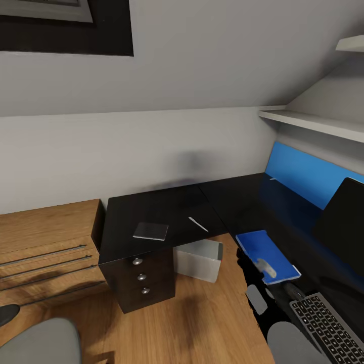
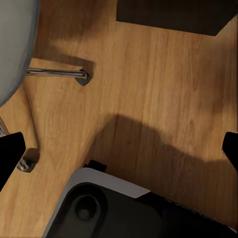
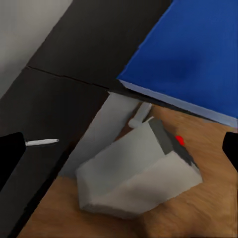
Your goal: In the bedroom, organize the workspace by keeping the computer under the desk, ensuring the monitor is on the desk, placing the keyboard on the desk next to the monitor, placing the mouse on the desk next to the keyboard, moving the folder from the swivel chair onto the desk next to the mouse, stacking the notebook on top of the folder with the pen on top of the notebook, and positioning the swivel chair next to the desk.
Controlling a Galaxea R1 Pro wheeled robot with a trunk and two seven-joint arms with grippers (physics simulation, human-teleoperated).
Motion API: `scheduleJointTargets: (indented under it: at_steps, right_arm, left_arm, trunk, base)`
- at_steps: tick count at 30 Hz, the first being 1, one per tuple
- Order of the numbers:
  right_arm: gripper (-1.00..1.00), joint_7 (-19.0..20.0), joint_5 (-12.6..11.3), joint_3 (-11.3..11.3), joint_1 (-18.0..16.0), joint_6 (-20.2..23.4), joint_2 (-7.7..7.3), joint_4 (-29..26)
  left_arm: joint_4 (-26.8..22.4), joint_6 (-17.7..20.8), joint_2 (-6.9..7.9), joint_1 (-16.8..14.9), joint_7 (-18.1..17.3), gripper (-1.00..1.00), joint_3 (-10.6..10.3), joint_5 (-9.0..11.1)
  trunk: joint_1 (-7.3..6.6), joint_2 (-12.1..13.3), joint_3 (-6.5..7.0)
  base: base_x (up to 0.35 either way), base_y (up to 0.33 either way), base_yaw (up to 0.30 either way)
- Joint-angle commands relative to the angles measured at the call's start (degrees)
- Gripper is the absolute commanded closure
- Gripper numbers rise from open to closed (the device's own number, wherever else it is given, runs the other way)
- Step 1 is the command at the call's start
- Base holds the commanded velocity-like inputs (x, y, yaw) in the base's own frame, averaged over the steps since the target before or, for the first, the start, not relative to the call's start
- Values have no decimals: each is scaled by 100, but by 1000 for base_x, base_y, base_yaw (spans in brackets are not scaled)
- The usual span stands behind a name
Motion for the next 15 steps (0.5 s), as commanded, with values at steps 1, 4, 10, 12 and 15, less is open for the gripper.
scheduleJointTargets:
  at_steps: [1, 4, 10, 12, 15]
  right_arm:
    - [-100, 46, 77, -11, -6, -11, 39, 6]
    - [-100, 42, 620, 23, -6, -11, 146, 20]
    - [-100, 34, 1793, 105, -6, -11, 269, 315]
    - [-100, 33, 2133, 179, -6, -11, 284, 469]
    - [-100, 43, 2596, 365, -6, -15, 314, 759]
  left_arm:
    - [-24, -18, -1, -4, 2, -100, -13, 23]
    - [-112, -18, -1, -4, 2, -100, -13, 23]
    - [-170, -33, 4, -4, -7, -100, -18, 19]
    - [-174, -39, 9, -4, -15, -100, -20, 21]
    - [-177, -62, 8, -3, -28, -100, -21, 17]
  trunk:
    - [3, -11, -11]
    - [3, -11, -11]
    - [3, -11, -11]
    - [3, -11, -11]
    - [3, -11, -11]
  base:
    - [0, 0, 0]
    - [0, 0, 0]
    - [0, 0, 0]
    - [0, 0, 0]
    - [0, 0, 0]
